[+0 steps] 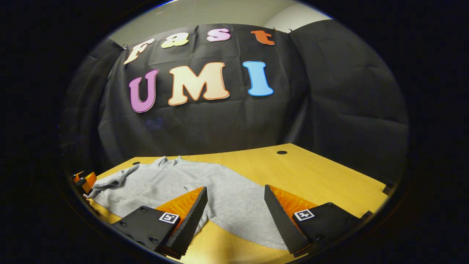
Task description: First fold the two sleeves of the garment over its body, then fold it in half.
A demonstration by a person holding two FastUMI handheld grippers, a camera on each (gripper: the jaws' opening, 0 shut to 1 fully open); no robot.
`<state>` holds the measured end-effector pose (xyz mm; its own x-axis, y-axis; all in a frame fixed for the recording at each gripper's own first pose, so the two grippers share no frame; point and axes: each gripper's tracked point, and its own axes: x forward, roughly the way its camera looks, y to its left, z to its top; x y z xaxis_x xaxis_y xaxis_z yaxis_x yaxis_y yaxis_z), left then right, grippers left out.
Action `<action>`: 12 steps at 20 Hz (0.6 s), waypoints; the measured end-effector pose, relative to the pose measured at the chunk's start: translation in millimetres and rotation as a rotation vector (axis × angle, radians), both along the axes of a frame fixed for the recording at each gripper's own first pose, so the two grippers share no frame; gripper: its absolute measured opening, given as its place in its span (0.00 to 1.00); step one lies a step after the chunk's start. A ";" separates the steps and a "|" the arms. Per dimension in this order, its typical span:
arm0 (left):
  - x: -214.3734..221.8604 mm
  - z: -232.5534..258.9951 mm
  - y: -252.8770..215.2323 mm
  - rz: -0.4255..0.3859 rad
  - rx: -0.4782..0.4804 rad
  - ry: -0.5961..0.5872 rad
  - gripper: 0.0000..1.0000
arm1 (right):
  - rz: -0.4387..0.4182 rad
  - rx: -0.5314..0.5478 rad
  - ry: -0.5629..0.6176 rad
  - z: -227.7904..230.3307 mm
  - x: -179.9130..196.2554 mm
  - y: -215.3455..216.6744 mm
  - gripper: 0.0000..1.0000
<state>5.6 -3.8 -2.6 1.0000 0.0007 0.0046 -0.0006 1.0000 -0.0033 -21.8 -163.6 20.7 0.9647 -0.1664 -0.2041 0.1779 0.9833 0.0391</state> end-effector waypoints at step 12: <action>-2.9 1.4 -0.2 0.001 0.000 0.000 0.94 | -0.172 0.001 0.297 -53.0 -72.8 -106.5 0.98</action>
<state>2.7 -4.0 -1.3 1.0000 0.0013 0.0050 -0.0013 1.0000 -0.0036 -94.6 -270.1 -32.3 0.8209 -0.3212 -0.4722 0.3450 0.9378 -0.0382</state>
